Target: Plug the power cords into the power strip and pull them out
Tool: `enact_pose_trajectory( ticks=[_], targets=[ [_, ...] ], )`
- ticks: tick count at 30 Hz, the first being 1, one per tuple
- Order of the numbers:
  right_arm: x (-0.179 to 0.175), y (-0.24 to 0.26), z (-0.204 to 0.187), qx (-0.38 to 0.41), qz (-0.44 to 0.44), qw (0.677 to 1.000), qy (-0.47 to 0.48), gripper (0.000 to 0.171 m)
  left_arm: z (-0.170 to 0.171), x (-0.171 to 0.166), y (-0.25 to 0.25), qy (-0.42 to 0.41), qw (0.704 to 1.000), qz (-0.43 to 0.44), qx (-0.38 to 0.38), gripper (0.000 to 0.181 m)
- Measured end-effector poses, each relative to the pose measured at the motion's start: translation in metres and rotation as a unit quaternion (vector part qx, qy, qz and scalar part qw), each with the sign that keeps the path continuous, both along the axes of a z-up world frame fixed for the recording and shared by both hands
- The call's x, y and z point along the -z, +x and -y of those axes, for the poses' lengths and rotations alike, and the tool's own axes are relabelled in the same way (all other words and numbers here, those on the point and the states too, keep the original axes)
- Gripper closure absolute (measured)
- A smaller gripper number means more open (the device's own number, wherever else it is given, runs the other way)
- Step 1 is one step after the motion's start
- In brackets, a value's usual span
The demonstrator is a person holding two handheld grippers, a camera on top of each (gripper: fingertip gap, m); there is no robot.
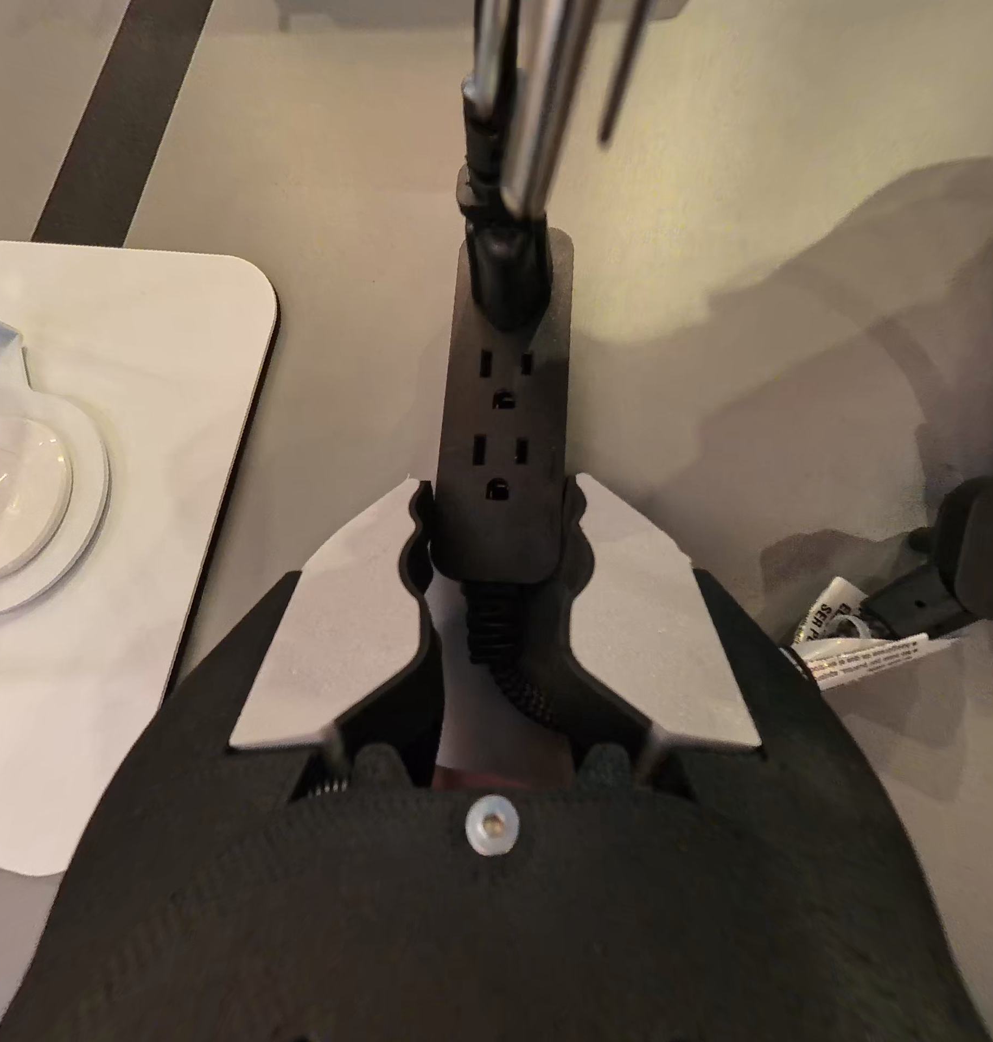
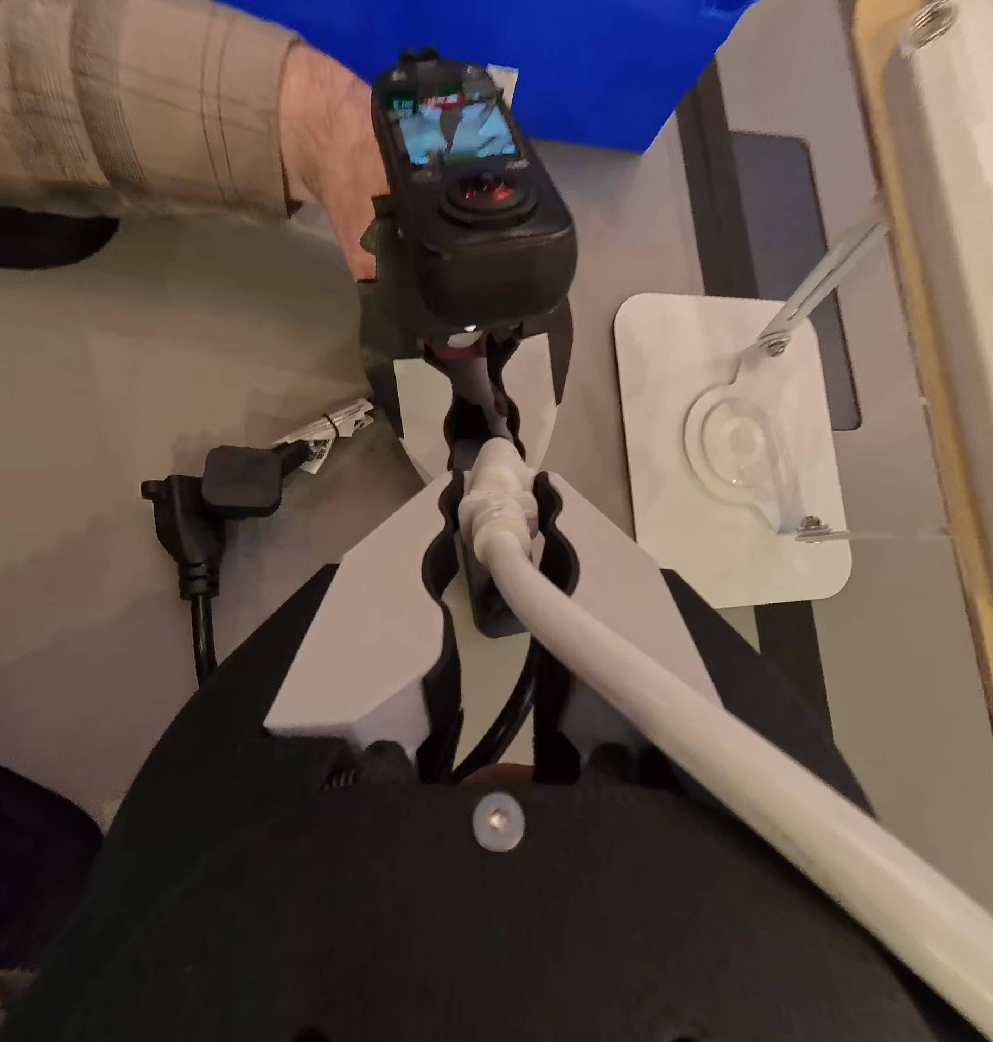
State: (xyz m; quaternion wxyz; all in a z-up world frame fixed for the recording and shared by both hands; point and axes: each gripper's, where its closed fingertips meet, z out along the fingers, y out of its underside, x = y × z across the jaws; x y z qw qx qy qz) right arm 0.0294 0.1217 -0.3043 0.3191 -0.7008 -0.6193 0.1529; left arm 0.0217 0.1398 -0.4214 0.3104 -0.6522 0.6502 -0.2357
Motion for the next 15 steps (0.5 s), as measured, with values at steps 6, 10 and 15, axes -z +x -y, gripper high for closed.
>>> enact_pose_trajectory(
  ticks=[6, 10, 15],
  targets=[
    [0.029, 0.001, -0.002, 0.004, 0.079, 0.997, -0.025, 0.147, 0.0, 0.0, 0.0, 0.0, 1.0, 0.0, 0.001, 0.137],
    [0.043, 0.006, -0.002, 0.006, 0.144, 0.989, -0.035, 0.148, 0.0, 0.0, 0.0, 0.0, 1.0, 0.0, 0.001, 0.137],
    [0.056, 0.015, -0.008, 0.01, 0.221, 0.974, -0.039, 0.148, 0.0, 0.0, 0.001, -0.002, 1.0, 0.003, 0.002, 0.137]
  ],
)
